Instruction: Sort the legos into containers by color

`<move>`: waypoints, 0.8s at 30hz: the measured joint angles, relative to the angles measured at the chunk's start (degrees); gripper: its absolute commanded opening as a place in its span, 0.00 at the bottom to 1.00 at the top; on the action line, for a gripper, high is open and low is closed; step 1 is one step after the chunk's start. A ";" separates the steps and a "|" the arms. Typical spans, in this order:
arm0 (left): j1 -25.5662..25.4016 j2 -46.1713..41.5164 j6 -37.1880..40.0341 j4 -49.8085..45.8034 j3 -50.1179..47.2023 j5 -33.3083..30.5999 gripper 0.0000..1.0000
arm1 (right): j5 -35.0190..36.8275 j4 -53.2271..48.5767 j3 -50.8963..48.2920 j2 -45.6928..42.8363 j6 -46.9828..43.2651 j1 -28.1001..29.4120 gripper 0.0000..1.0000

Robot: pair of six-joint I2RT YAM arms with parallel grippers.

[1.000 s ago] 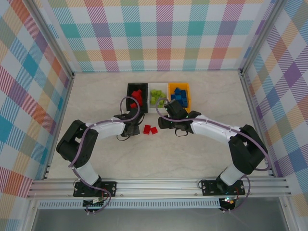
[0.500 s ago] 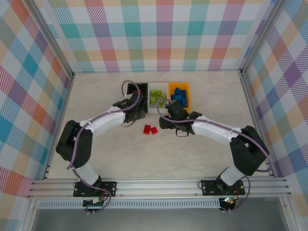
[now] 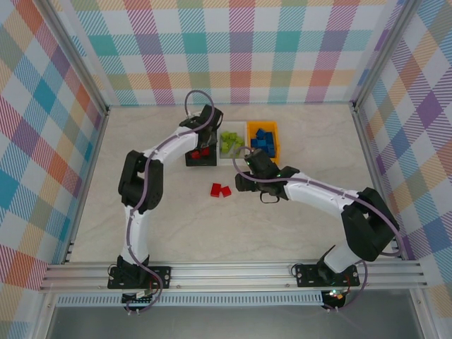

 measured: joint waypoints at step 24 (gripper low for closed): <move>-7.34 -45.51 -4.68 11.41 -44.24 5.84 1.00 | -5.60 -0.09 5.88 16.39 -3.76 5.40 0.63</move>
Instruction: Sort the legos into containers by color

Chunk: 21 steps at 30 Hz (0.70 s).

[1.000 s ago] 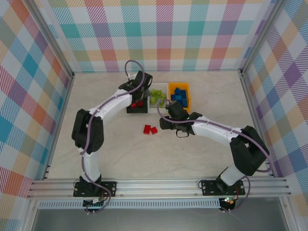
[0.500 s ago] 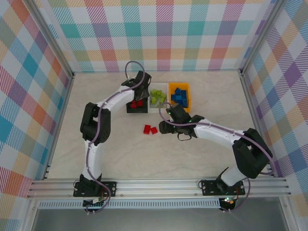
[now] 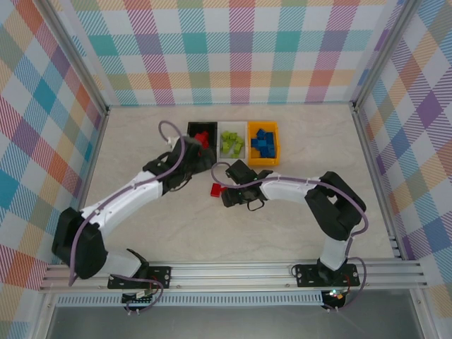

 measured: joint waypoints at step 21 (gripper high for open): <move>0.00 -11.39 -2.97 -4.24 -13.86 -0.20 1.00 | 9.77 -5.31 9.64 8.11 -3.34 2.86 0.49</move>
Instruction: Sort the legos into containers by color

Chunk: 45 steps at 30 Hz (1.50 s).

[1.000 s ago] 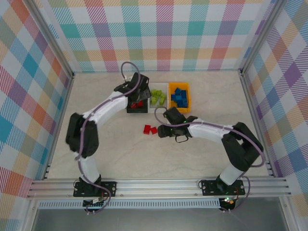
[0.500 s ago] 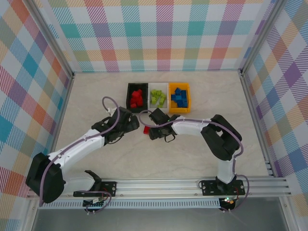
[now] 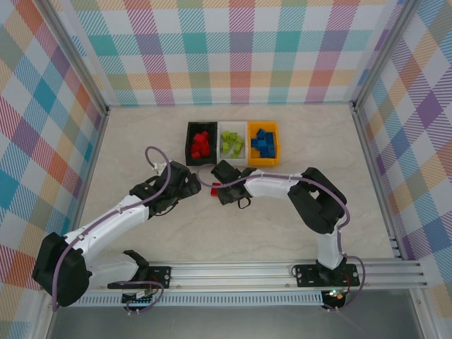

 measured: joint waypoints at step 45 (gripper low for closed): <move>0.00 1.84 -0.11 0.13 -3.50 1.16 1.00 | -3.50 -1.42 41.70 15.76 -4.57 -9.44 0.32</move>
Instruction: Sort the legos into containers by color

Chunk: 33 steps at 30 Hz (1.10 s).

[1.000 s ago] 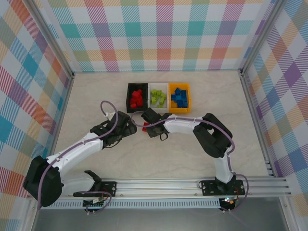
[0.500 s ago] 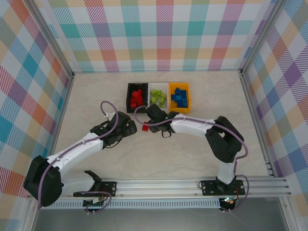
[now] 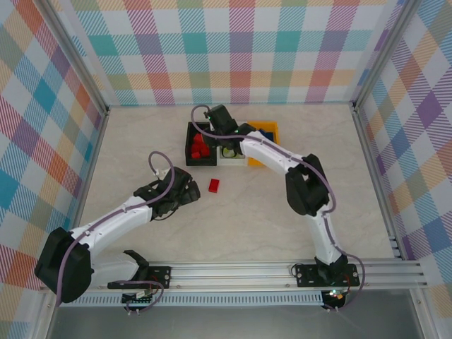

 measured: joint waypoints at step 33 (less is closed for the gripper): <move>-5.92 37.53 10.71 -1.62 27.69 4.04 0.80 | 1.86 11.87 -53.37 -43.52 6.16 -0.59 0.66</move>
